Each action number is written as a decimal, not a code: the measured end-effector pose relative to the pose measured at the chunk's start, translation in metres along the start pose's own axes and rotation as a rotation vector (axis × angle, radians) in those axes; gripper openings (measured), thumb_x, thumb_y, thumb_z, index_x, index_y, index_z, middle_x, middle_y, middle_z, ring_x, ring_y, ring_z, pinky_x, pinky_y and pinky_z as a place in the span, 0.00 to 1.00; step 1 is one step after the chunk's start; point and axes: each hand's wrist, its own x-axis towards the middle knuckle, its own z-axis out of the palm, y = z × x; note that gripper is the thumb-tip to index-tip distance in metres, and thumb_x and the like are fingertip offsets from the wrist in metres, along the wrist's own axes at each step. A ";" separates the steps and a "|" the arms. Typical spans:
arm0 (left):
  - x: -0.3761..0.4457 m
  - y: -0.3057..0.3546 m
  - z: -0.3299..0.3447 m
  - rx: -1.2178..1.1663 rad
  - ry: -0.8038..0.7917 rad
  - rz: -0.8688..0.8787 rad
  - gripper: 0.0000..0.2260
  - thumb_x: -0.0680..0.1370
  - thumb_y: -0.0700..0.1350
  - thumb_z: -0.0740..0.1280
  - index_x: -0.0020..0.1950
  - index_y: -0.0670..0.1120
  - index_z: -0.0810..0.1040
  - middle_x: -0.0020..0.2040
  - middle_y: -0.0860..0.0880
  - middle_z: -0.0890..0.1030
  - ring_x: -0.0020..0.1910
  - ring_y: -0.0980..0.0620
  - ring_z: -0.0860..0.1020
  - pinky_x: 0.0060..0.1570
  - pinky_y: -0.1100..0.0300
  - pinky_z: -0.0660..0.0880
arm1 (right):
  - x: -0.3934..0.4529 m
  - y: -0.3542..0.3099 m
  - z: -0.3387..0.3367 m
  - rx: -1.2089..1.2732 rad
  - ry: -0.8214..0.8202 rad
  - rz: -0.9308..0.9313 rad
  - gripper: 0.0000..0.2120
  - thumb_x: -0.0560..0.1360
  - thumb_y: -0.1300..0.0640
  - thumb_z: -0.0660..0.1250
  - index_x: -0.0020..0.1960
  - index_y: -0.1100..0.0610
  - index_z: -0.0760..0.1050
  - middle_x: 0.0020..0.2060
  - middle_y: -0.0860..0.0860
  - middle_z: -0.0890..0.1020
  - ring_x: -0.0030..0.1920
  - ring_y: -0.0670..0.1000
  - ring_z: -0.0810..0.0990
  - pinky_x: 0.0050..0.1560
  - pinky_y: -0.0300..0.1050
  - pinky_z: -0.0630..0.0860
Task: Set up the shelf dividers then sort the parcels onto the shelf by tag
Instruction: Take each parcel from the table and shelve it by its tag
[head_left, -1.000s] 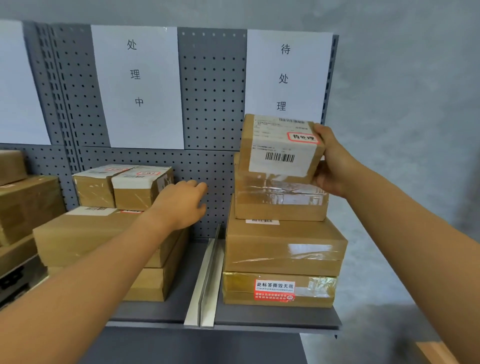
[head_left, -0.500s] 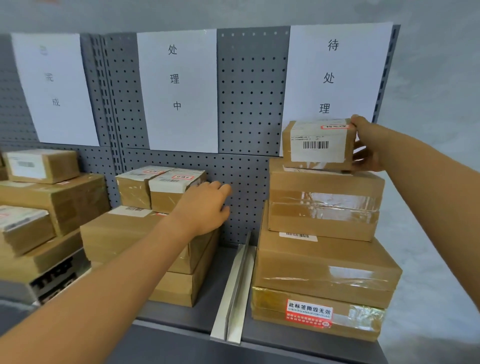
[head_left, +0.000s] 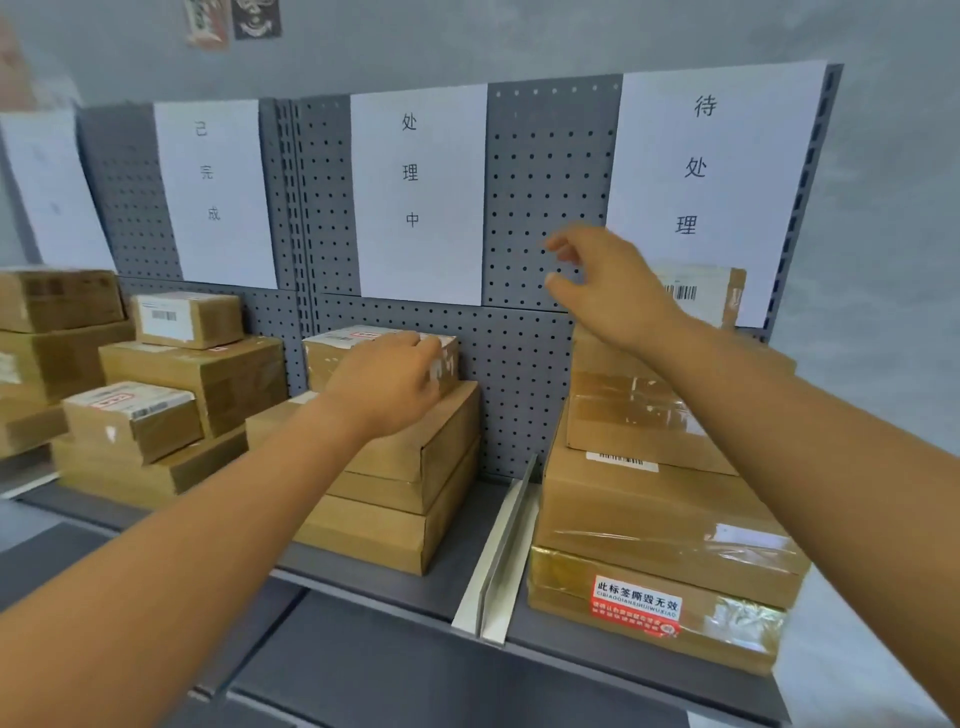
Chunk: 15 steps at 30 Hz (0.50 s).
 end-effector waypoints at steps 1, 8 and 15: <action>-0.009 -0.005 -0.004 0.015 -0.009 -0.030 0.15 0.80 0.50 0.61 0.65 0.47 0.73 0.59 0.45 0.78 0.57 0.44 0.76 0.52 0.49 0.75 | -0.009 -0.011 0.014 -0.015 -0.081 -0.071 0.18 0.81 0.57 0.63 0.70 0.58 0.71 0.65 0.56 0.76 0.66 0.54 0.74 0.62 0.43 0.68; -0.107 -0.038 -0.013 0.166 -0.145 -0.169 0.19 0.81 0.53 0.61 0.71 0.49 0.69 0.64 0.46 0.76 0.60 0.44 0.76 0.53 0.51 0.74 | -0.073 -0.066 0.110 -0.167 -0.436 -0.331 0.20 0.79 0.54 0.63 0.71 0.56 0.68 0.62 0.55 0.75 0.62 0.58 0.73 0.57 0.51 0.72; -0.205 -0.079 -0.036 0.255 -0.277 -0.385 0.17 0.79 0.50 0.60 0.66 0.46 0.71 0.61 0.43 0.77 0.56 0.41 0.76 0.50 0.50 0.77 | -0.098 -0.150 0.173 -0.041 -0.496 -0.428 0.21 0.79 0.54 0.63 0.71 0.55 0.67 0.64 0.56 0.75 0.61 0.57 0.73 0.48 0.47 0.70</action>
